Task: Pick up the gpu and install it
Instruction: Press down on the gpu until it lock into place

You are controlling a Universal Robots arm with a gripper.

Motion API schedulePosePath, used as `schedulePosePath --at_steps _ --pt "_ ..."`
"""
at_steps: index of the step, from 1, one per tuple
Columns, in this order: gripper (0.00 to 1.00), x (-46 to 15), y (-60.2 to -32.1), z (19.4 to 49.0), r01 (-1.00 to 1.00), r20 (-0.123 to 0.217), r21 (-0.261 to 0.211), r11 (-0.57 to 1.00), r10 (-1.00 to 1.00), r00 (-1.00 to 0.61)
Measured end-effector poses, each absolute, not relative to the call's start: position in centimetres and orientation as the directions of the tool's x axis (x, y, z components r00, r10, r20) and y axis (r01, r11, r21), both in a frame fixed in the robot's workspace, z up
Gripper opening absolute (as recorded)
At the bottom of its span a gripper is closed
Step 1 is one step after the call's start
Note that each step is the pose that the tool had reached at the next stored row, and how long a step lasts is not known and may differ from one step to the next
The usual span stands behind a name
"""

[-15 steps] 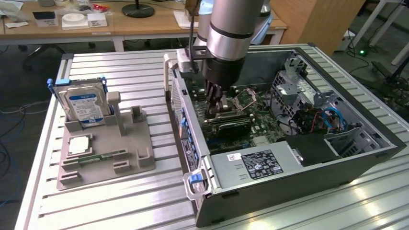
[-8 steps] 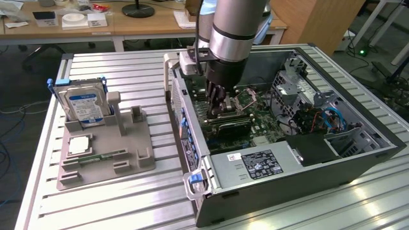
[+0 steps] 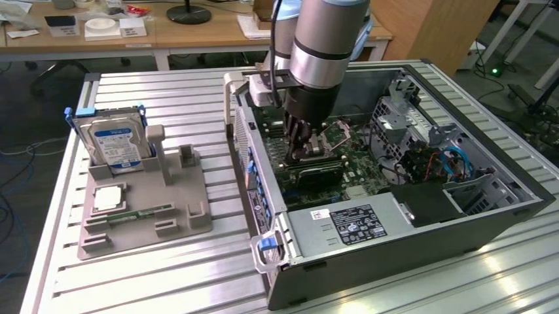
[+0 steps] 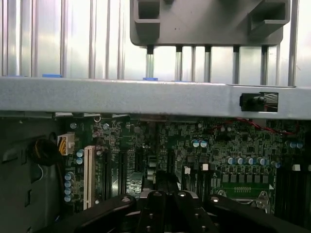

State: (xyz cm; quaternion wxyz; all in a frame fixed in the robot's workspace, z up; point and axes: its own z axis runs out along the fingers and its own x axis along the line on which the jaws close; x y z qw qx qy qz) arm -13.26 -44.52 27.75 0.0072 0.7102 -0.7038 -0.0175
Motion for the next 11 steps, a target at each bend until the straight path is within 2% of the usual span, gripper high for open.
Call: schedulePosePath --at_steps 11 --pt "0.1 -13.26 -44.67 26.95 -0.999 -0.014 0.034 -0.007 -1.0 0.007"
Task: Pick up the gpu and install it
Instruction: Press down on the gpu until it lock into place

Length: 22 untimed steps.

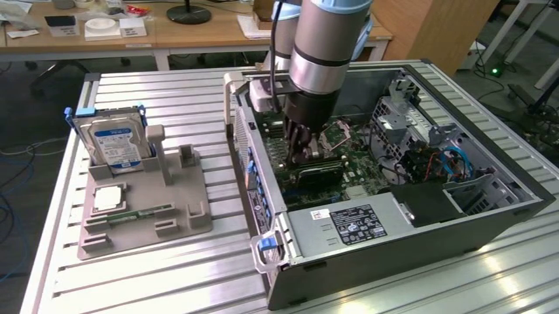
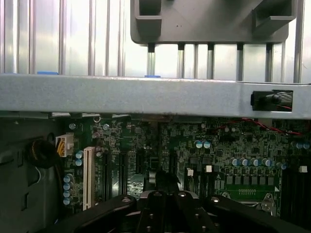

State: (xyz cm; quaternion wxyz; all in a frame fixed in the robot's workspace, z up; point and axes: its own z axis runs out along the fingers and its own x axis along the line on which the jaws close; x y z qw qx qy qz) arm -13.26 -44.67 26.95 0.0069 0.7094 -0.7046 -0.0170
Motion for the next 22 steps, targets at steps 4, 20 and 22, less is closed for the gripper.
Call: schedulePosePath --at_steps 4,20,22 --pt "0.1 -13.3 -44.7 26.6 -0.999 -0.014 0.034 -0.007 -1.0 0.006" --pt "0.1 -13.3 -44.7 27.1 -0.999 -0.015 0.034 -0.007 -1.0 0.006" --pt "0.1 -13.3 -44.7 27.1 -0.999 -0.015 0.034 -0.007 -1.0 0.006"
